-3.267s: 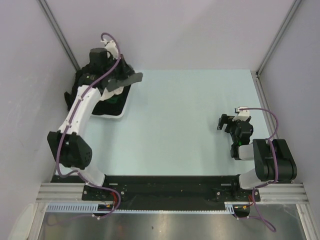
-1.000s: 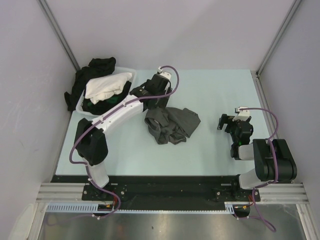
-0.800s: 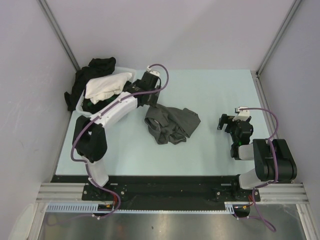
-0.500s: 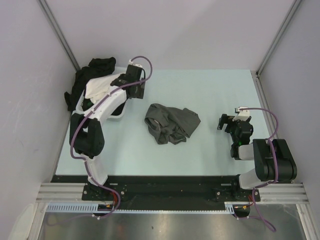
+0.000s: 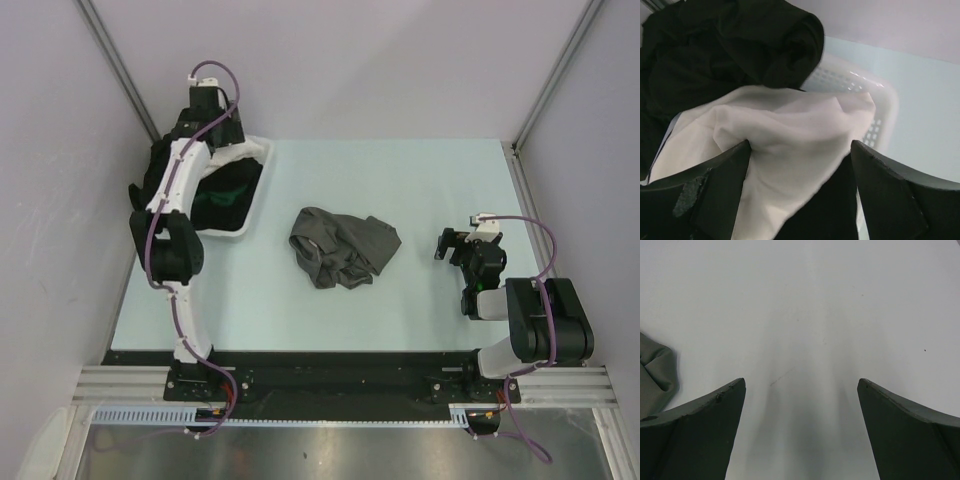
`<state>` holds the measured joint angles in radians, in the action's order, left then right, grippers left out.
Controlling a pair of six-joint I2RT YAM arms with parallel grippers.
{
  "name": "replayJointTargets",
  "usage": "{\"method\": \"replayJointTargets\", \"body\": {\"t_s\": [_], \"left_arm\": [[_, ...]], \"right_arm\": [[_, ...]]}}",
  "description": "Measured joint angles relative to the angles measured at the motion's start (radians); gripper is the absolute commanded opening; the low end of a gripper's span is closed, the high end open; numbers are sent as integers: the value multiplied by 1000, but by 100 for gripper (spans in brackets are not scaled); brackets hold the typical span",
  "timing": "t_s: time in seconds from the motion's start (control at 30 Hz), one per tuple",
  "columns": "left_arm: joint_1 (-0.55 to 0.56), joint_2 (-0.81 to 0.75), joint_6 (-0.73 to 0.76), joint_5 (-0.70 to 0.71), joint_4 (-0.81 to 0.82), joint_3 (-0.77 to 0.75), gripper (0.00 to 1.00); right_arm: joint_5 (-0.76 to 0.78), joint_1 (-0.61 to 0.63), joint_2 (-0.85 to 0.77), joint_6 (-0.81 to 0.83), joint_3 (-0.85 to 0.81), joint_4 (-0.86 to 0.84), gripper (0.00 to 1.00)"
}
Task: Fold and stack the t-shirts
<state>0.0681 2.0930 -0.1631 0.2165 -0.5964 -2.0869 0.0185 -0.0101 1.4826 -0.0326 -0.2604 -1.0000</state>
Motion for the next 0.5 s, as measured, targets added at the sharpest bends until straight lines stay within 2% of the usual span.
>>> {"method": "replayJointTargets", "body": {"t_s": [0.23,0.33,0.5], "left_arm": [[-85,88,-60,-231,31,-48,79],[-84,61,-74,-329,54,-35,79],[-72,-45,-84,-413,55,0,84]], "right_arm": [[0,0,0,0,0,0,100],[0,0,0,0,0,-1,100],[0,0,0,0,0,-1,100]]}}
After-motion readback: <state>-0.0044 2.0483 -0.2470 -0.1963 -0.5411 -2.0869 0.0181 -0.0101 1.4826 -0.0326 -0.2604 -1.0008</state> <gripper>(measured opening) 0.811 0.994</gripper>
